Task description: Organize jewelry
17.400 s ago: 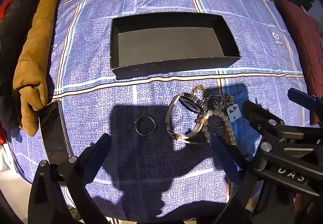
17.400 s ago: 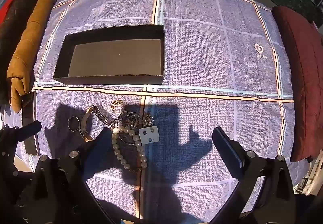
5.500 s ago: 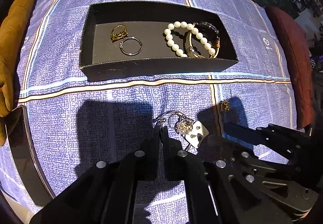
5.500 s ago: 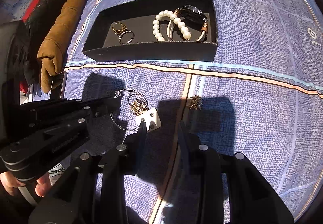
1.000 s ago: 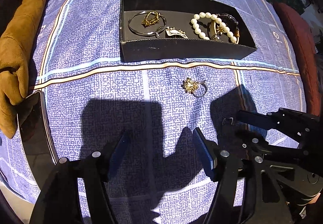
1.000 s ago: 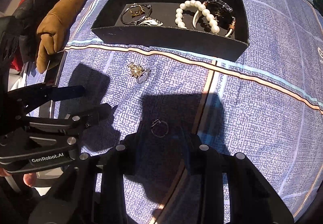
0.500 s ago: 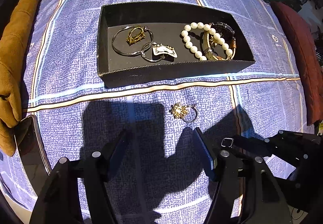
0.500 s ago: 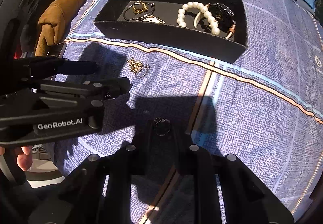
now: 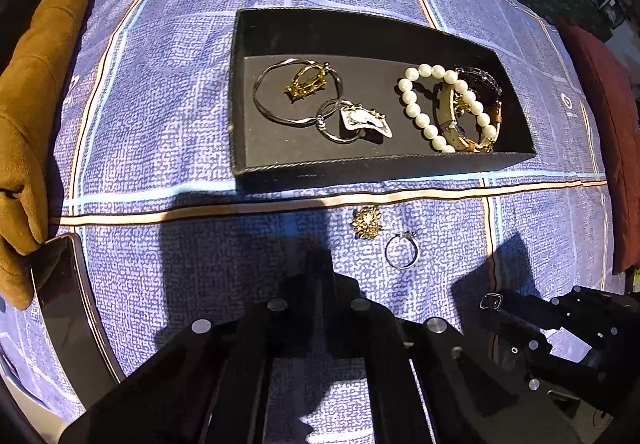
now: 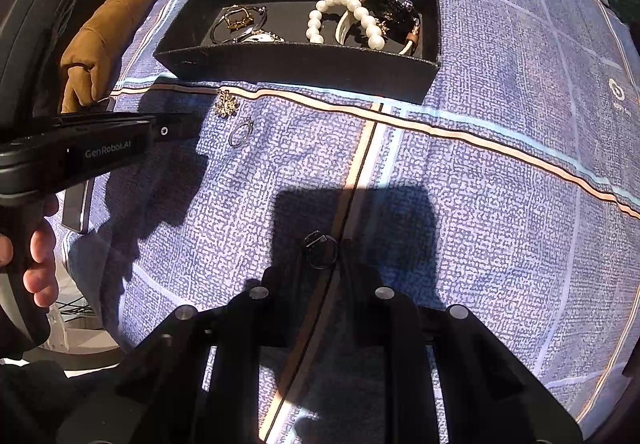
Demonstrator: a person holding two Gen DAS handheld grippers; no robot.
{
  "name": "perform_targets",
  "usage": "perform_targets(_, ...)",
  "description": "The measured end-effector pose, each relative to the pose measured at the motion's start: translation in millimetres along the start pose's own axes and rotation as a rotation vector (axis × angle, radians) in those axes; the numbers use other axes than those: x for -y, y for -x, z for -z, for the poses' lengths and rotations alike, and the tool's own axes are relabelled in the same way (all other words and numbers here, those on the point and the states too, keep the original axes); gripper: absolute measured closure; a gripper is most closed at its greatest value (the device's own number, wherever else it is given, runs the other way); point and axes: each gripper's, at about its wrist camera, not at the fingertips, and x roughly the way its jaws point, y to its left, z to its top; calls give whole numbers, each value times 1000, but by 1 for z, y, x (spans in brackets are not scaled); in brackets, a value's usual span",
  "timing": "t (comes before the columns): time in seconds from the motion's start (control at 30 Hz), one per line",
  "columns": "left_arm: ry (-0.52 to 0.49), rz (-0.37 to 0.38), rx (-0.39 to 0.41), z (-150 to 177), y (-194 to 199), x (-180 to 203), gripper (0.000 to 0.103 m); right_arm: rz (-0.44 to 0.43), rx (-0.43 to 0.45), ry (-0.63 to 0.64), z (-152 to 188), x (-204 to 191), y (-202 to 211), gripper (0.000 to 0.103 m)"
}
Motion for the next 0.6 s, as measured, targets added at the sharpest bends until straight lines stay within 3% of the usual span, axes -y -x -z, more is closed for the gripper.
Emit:
perform_targets(0.17, 19, 49, 17, 1, 9, -3, 99, -6, 1, -12, 1, 1, 1, 84)
perform_targets(0.23, 7, 48, 26, -2, 8, 4, 85, -8, -3, -15, 2, 2, 2, 84)
perform_targets(0.43, -2, 53, 18, -24, -8, 25, 84, -2, -6, -12, 4, 1, 3, 84)
perform_targets(0.6, 2, 76, 25, -19, -8, 34, 89, -6, 1, -12, 5, 1, 4, 84)
